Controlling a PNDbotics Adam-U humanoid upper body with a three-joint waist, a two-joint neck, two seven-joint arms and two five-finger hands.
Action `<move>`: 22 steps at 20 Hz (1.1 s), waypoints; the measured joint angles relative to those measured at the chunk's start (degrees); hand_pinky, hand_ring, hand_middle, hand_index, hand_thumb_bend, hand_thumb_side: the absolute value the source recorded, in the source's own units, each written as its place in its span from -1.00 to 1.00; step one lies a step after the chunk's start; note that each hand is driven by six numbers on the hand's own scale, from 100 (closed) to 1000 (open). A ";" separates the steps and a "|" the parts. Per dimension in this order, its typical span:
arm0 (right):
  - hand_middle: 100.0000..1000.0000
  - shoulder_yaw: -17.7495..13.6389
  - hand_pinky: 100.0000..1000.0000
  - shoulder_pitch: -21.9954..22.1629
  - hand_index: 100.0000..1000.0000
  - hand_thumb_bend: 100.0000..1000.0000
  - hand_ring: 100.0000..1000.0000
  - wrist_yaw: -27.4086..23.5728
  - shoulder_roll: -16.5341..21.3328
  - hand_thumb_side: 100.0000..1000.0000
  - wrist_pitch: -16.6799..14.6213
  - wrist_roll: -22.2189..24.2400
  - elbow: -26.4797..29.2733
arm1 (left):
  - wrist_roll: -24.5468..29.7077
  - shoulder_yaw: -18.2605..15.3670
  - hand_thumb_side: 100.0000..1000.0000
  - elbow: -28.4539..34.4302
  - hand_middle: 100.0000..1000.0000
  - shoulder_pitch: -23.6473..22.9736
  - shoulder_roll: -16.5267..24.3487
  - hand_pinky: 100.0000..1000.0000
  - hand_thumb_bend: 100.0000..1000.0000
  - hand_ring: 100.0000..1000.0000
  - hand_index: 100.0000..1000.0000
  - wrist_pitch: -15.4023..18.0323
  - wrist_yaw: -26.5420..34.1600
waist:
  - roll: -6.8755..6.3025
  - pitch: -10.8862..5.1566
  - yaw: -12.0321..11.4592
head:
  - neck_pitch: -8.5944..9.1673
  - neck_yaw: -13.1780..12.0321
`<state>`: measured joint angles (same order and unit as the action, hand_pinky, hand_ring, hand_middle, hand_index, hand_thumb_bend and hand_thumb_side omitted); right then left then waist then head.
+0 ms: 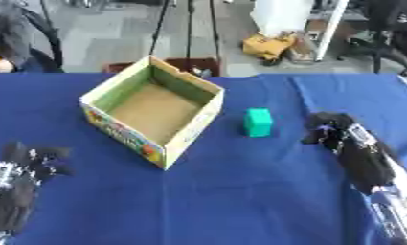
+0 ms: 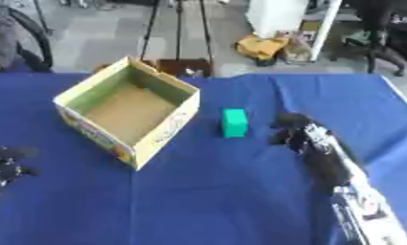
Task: Pick up objects on the table and place them in the box.
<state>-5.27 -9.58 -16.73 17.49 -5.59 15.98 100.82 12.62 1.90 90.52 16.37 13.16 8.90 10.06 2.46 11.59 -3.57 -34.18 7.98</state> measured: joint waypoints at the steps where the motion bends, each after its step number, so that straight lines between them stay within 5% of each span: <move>1: 0.24 0.00 0.32 0.00 0.50 -1.00 0.08 0.00 0.00 0.54 0.01 0.01 0.00 | 0.00 0.00 1.00 0.00 0.07 0.00 0.00 0.12 -0.29 0.54 0.17 0.00 0.00 | 0.00 0.00 0.00 | 0.00 0.00; 14: 0.26 -0.01 0.34 0.00 0.54 -1.00 0.09 0.57 0.34 0.45 -0.22 0.41 0.01 | 0.00 0.00 1.00 0.00 0.07 0.00 0.00 0.12 -0.29 0.54 0.17 0.00 0.00 | 0.00 0.01 0.01 | -0.03 0.14; 20: 0.34 -0.01 0.39 -0.32 0.64 -1.00 0.17 3.10 6.23 0.35 -2.60 3.05 0.24 | 0.00 0.00 1.00 0.00 0.07 -0.17 0.03 0.12 -0.29 0.54 0.17 0.00 0.00 | 0.21 0.02 -0.10 | -0.05 0.16; 22: 0.39 0.00 0.40 -0.56 0.66 -1.00 0.21 5.01 9.11 0.13 -3.90 5.20 0.24 | 0.00 0.00 1.00 0.00 0.07 -0.21 0.05 0.12 -0.29 0.54 0.17 0.00 -0.03 | 0.28 0.02 -0.22 | -0.05 0.13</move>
<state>-5.27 -10.14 -11.72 26.59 -9.48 21.18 101.06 12.62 1.90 90.52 16.15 13.21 8.90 10.02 2.74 11.61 -3.79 -34.23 8.10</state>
